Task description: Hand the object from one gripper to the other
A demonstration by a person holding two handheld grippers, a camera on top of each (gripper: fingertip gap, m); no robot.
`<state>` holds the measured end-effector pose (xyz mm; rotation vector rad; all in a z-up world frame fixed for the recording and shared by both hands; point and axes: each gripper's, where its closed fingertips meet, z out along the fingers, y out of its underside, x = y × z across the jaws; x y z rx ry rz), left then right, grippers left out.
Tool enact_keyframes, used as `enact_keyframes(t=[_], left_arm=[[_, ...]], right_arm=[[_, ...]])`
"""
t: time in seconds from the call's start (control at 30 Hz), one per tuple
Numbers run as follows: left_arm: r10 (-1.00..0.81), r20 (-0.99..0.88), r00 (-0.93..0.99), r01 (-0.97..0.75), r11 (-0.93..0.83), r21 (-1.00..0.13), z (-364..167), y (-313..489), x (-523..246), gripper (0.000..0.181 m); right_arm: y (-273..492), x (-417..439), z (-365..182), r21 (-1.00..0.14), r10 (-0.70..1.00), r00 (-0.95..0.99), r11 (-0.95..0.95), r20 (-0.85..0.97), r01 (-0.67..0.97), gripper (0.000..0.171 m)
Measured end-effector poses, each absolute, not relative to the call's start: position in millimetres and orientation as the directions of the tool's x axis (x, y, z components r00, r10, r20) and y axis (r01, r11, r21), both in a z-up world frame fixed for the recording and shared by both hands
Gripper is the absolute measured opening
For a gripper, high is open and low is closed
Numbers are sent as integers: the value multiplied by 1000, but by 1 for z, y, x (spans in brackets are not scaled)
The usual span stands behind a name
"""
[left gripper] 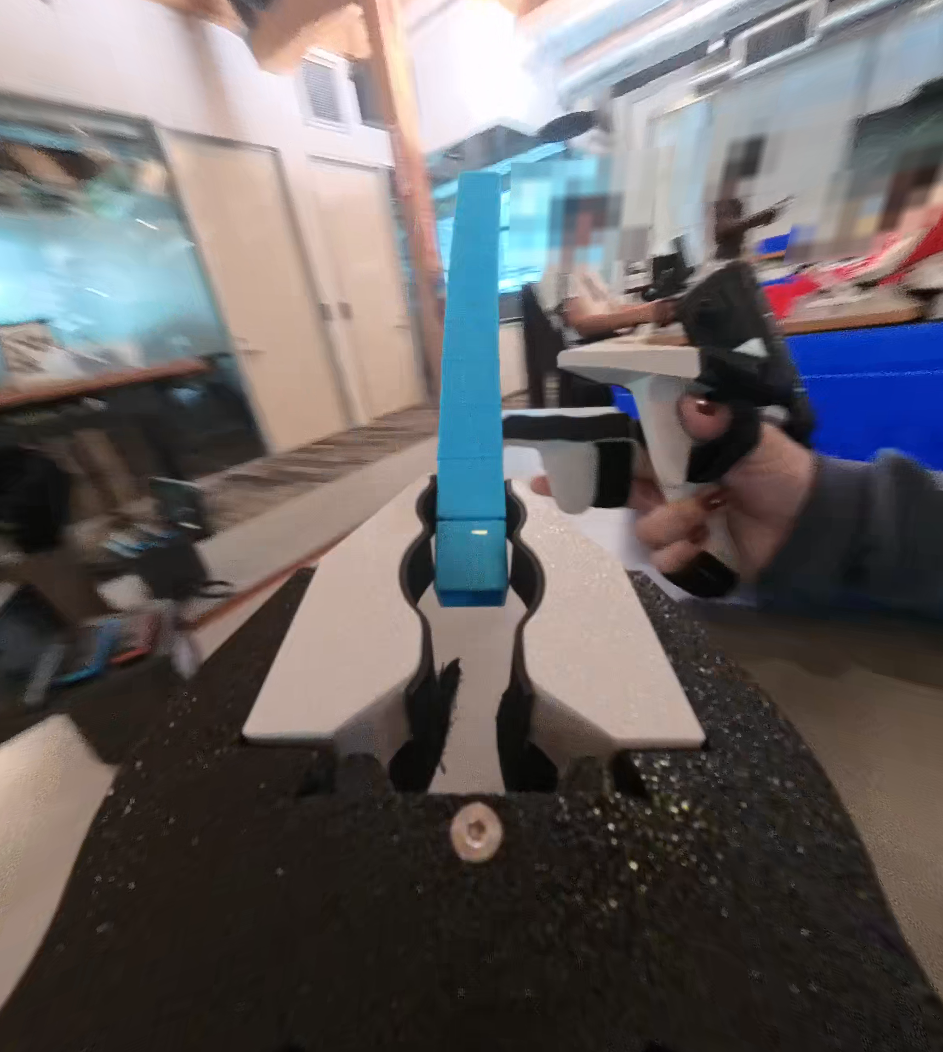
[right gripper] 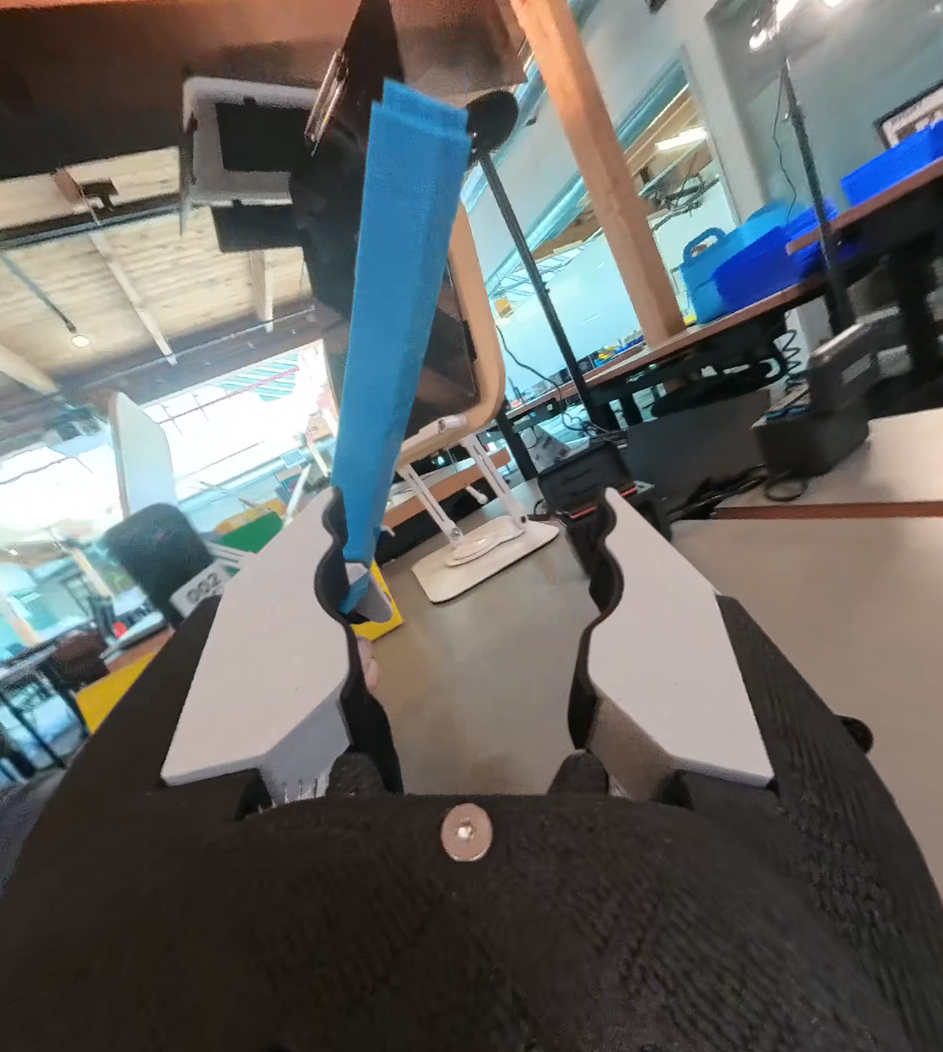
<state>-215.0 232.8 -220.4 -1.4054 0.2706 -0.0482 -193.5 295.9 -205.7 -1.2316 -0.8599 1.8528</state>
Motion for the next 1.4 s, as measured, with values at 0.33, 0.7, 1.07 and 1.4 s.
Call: enact_keyframes(t=[0.33, 0.7, 1.07, 1.4], left_arm=[[-627, 311, 714, 276, -156, -949, -243, 212, -210, 19], [-702, 417, 577, 267, -321, -909, -255, 205, -187, 19], [-263, -286, 922, -298, -5, -955, -257, 241, -216, 100], [-35, -850, 525, -848, -112, -519, -273, 252, -211, 30]], right_arm=[[292, -163, -203, -866, 822, -412, -481, -393, -134, 90], [271, -160, -192, -833, 732, -557, -539, -392, -122, 20], [311, -189, -207, -612, 618, -405, -774, -674, -162, 19], [327, -196, -223, -401, 439, -394, -899, -808, -177, 19]])
